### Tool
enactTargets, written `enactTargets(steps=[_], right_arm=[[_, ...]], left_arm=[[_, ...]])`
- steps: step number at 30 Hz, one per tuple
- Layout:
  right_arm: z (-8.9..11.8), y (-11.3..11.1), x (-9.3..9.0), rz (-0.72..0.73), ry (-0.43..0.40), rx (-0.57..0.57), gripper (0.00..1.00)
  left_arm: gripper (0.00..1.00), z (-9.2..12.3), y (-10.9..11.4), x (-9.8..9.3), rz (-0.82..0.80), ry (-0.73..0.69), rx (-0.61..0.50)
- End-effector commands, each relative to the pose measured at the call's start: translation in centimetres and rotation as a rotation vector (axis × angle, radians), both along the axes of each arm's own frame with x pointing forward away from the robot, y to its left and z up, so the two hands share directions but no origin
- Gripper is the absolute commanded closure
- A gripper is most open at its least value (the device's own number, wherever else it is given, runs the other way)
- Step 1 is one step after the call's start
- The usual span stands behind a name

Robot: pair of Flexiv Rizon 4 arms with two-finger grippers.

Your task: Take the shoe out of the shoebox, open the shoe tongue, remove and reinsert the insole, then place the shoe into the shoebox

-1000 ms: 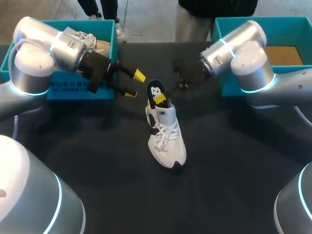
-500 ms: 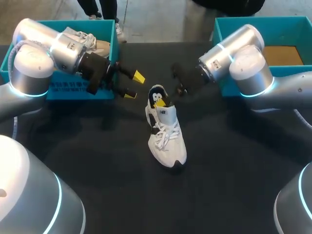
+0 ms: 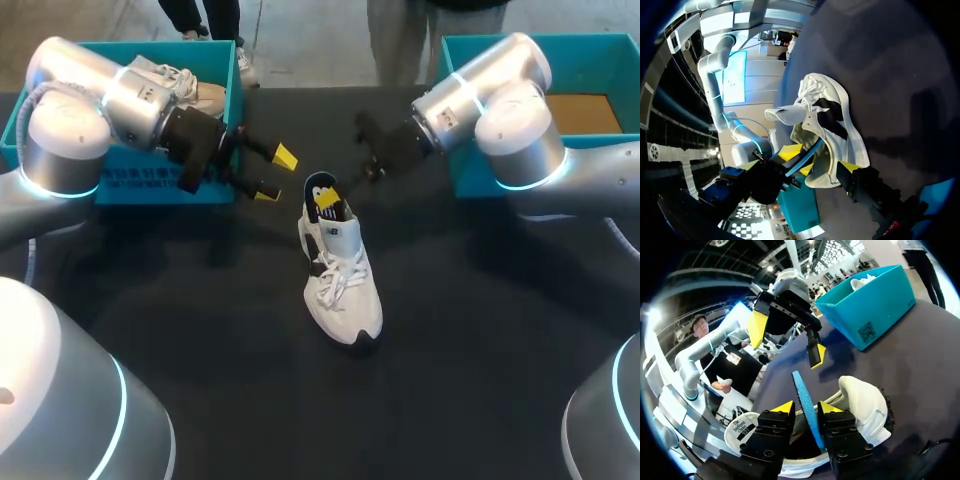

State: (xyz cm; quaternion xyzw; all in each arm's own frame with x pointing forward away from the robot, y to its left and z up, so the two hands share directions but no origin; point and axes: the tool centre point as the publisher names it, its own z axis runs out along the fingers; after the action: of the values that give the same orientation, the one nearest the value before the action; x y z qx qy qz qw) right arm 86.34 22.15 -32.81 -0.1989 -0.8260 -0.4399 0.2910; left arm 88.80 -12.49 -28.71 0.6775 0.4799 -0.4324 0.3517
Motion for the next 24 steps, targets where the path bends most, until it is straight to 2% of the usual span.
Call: enactTargets(steps=[1,3,5,13,24], right_arm=[[-0.2,0.0,0.5,0.006,0.004,-0.004,0.76],[-0.4,0.1,0.7,0.008,0.007,-0.003,0.84],[-0.5,0.2,1.0,0.014,0.015,-0.005,1.00],[-0.9,0.6,1.4,0.031,0.121,-0.034,1.00],[-2.4,-0.2,-0.9,0.022,0.218,-0.089,1.00]], left_arm=[[0.00,0.1,0.1,-0.3,0.006,-0.003,0.004],[0.00,0.1,0.2,-0.3,0.006,-0.003,0.005],[0.00,0.2,0.2,-0.3,0.006,-0.003,0.005],[0.00,0.2,0.3,-0.4,0.006,-0.004,0.004],[0.00,0.0,0.3,-0.7,0.009,-0.003,-0.004]])
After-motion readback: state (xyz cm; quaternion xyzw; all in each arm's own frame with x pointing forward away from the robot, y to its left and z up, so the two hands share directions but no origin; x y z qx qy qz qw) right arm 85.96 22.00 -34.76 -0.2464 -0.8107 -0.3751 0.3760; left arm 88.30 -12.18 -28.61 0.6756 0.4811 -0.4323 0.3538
